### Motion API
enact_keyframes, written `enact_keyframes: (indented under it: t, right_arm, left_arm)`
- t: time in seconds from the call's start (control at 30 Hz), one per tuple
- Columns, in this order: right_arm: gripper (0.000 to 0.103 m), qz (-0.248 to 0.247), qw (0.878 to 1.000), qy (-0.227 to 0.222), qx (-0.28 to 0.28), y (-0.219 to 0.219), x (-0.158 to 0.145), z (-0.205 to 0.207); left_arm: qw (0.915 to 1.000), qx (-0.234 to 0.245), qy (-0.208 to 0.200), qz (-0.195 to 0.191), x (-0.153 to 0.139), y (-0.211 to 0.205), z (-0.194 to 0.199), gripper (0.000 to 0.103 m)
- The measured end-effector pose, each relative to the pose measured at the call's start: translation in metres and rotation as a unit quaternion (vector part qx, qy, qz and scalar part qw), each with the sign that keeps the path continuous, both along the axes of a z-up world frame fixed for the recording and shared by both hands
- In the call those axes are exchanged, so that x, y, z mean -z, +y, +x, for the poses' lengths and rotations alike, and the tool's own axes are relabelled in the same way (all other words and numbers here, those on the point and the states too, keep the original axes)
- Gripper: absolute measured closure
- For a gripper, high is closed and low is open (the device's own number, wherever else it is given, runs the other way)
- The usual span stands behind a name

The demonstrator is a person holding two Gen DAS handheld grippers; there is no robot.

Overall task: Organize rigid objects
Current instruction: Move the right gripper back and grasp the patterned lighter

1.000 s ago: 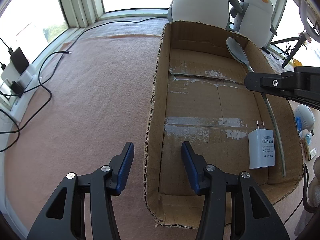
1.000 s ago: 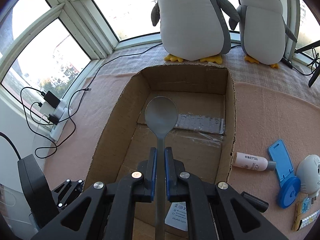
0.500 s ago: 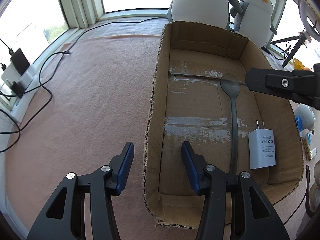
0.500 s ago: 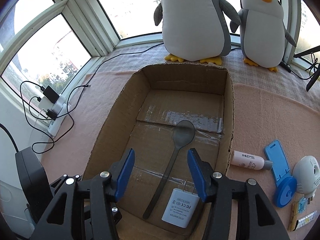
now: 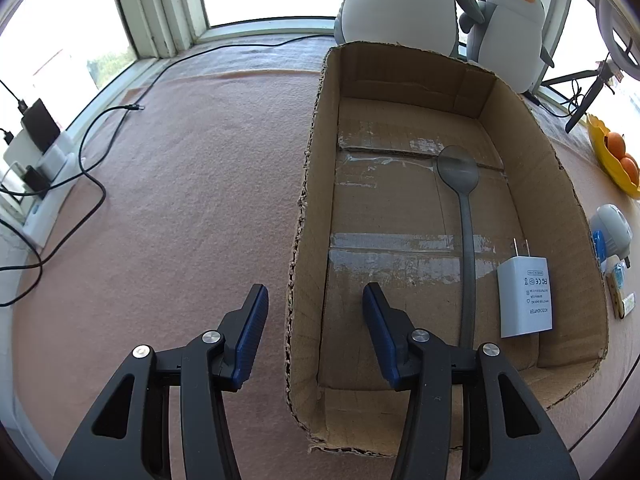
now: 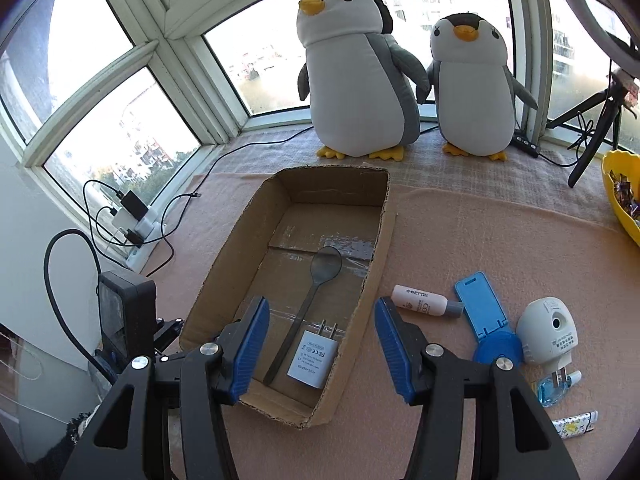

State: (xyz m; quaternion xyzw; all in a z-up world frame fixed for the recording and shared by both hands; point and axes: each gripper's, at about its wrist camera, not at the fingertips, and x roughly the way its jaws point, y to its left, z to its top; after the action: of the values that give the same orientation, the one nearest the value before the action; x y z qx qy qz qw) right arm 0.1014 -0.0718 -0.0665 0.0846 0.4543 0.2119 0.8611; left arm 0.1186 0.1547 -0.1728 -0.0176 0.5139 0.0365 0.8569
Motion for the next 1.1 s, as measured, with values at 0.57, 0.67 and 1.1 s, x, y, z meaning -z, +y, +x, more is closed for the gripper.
enact_keyframes:
  t: [0.57,0.67,1.1]
  right_arm:
    - [0.052,-0.034,0.989,0.056,0.134,-0.163,0.018,-0.053]
    - [0.052,-0.031,0.983,0.083,0.163,-0.179,0.034,-0.059]
    - [0.052,0.034,0.954,0.176,0.24,-0.212,0.094,-0.061]
  left_arm:
    - [1.0,0.001,-0.001,0.002,0.0,0.001,-0.001,0.054]
    - [1.0,0.001,-0.001,0.002,-0.001,0.001,-0.001,0.054]
    - [1.0,0.001,-0.001,0.003,-0.001,0.001,-0.001,0.054]
